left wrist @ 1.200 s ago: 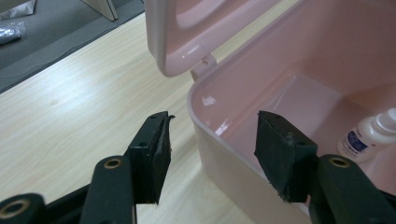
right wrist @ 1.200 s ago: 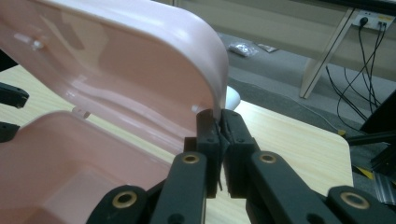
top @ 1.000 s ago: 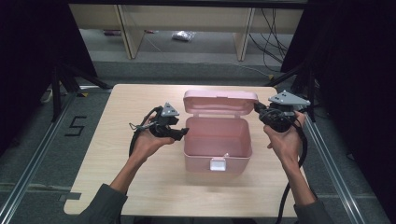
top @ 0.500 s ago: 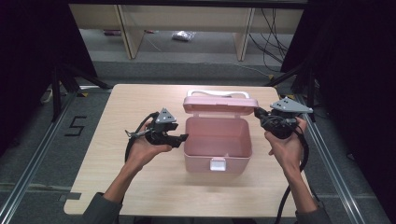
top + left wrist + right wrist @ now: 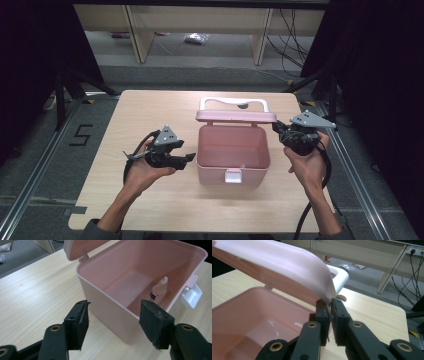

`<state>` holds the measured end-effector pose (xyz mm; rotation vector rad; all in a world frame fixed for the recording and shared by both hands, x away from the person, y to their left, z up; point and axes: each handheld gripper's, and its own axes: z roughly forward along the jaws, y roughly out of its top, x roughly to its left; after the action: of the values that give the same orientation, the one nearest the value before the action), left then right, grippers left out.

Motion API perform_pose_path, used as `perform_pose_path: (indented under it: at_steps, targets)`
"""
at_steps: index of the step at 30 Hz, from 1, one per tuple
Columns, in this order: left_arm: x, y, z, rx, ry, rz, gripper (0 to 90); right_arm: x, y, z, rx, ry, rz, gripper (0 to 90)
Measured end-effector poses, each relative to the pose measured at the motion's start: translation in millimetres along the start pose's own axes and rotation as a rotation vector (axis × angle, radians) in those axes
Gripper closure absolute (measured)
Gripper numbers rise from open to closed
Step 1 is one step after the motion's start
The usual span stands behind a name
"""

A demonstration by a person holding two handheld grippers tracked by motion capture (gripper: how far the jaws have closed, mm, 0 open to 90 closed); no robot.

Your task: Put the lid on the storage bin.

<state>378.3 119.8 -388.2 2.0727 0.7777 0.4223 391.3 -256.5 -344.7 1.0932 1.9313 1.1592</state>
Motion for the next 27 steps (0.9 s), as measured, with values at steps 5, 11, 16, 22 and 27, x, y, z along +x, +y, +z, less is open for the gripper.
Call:
perform_pose_path:
  at_steps: [5, 11, 16, 22, 27]
  targets:
    - [-3.1, -7.8, -2.8, 0.003, -0.001, 0.003, 38.3, 1.2, -3.9, -2.4, 0.0, 0.008, -0.006, 84.8]
    - [-7.7, -20.4, -3.4, 0.011, -0.012, -0.003, 35.8, 3.9, -9.5, -6.7, 0.014, 0.015, 0.0, 84.6]
    - [-10.3, -27.3, -4.9, 0.009, -0.017, -0.005, 34.9, 3.8, -12.9, -9.4, 0.019, 0.021, -0.028, 84.6]
    - [-13.5, -31.1, -7.4, 0.006, -0.013, 0.005, 34.5, 6.6, -18.5, -12.2, 0.028, 0.034, -0.004, 84.4]
    - [-18.2, -36.2, -7.8, 0.012, -0.013, 0.012, 33.9, 6.5, -22.5, -12.9, 0.012, 0.033, -0.021, 84.3]
